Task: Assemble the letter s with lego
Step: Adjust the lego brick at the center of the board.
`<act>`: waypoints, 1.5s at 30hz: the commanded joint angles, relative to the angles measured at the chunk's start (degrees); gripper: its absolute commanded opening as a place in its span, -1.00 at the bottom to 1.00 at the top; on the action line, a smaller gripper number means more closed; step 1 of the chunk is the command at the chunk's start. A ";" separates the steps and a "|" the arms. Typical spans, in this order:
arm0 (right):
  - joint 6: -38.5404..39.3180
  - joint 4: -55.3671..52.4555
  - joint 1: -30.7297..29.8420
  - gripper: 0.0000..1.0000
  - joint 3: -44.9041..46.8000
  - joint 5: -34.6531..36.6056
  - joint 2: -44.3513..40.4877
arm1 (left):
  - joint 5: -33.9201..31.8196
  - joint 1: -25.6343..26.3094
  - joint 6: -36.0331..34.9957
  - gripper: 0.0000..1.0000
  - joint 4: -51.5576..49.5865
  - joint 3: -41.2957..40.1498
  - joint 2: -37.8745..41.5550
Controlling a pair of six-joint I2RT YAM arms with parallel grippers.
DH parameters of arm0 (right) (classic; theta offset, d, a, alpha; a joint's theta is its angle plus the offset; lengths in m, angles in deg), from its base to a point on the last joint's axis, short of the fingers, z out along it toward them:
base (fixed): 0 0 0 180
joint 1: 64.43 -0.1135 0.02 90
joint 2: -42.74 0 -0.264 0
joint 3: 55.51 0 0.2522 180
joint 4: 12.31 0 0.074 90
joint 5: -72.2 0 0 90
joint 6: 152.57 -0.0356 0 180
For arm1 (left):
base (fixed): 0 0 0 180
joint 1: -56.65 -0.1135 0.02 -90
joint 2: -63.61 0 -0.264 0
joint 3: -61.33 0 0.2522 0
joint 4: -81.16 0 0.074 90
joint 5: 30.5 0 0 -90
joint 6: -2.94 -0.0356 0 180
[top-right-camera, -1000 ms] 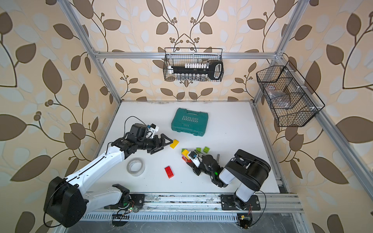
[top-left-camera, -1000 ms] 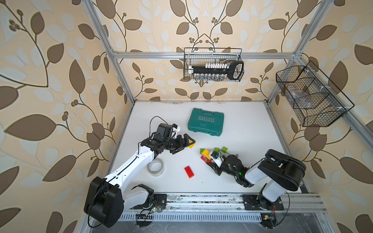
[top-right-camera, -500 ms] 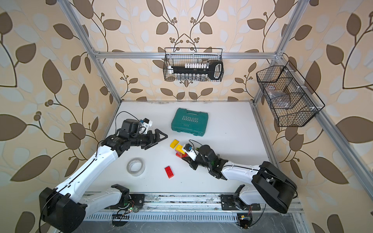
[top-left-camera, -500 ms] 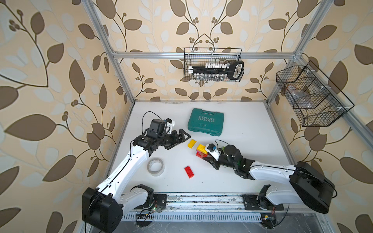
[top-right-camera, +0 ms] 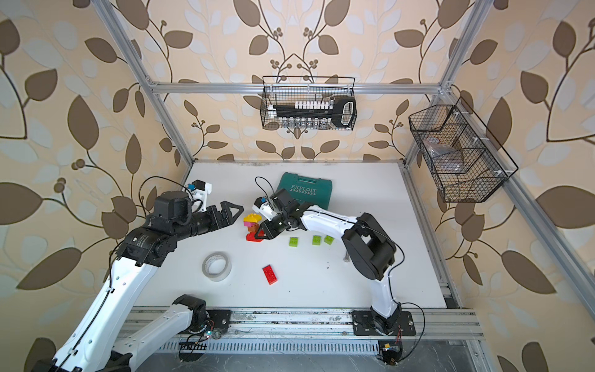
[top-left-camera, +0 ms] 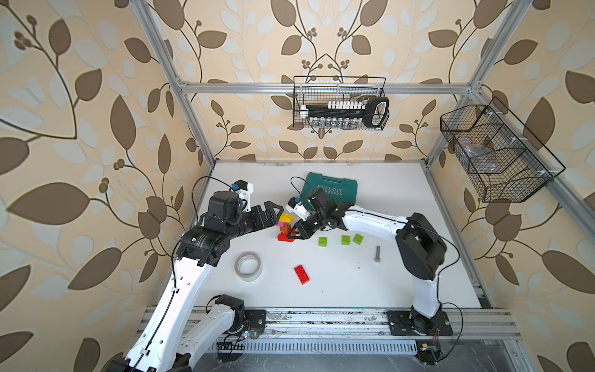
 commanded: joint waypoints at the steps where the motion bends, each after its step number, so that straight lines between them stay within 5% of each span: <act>1: -7.49 -7.84 -0.55 -0.65 -7.93 -5.54 6.39 | -3.60 -0.48 -1.89 0.98 -2.19 1.40 1.23; 10: -19.93 0.28 -0.56 -0.57 -13.98 -9.32 16.61 | -4.52 -0.49 -1.74 0.98 -3.49 0.32 3.62; 27: -24.87 2.99 0.52 -0.12 -14.28 -6.25 20.16 | -4.82 -0.58 -0.78 0.98 -3.01 -0.97 4.67; 37: -21.59 1.02 0.50 0.10 -12.52 0.85 15.54 | -4.81 -0.58 -0.44 0.98 -3.31 -1.38 4.87; 45: -13.14 1.52 1.20 0.11 -4.78 7.69 -1.66 | -3.13 -0.58 -0.09 0.98 -3.45 -2.55 4.44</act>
